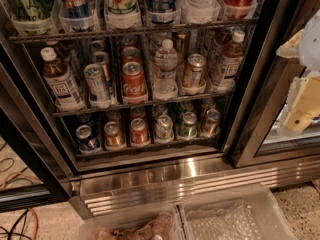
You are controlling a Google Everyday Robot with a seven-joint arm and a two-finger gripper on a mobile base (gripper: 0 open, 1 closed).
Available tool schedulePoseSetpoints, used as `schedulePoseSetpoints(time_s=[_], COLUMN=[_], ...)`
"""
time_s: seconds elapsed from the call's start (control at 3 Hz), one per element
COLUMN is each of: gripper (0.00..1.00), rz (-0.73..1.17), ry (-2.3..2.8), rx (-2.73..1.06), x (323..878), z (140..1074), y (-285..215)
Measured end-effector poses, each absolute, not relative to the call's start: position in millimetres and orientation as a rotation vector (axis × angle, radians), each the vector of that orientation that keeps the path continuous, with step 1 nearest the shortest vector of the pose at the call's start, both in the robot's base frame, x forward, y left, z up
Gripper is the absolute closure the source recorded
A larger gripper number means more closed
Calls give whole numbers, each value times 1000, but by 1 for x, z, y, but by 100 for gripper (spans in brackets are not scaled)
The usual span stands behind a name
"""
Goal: Pick green can from bottom shelf of fridge
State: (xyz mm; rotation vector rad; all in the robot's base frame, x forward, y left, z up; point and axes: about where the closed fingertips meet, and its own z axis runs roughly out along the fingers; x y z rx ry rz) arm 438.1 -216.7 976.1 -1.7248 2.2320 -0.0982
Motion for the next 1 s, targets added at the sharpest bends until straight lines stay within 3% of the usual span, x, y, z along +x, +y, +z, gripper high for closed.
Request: schedulePoseSetpoints(time_s=[0.67, 1.0], gripper=[0, 0], rz=[-74, 80], ry=[2223, 2223], rx=[-1714, -1632], x=[438, 431], z=[968, 925], y=[-215, -204])
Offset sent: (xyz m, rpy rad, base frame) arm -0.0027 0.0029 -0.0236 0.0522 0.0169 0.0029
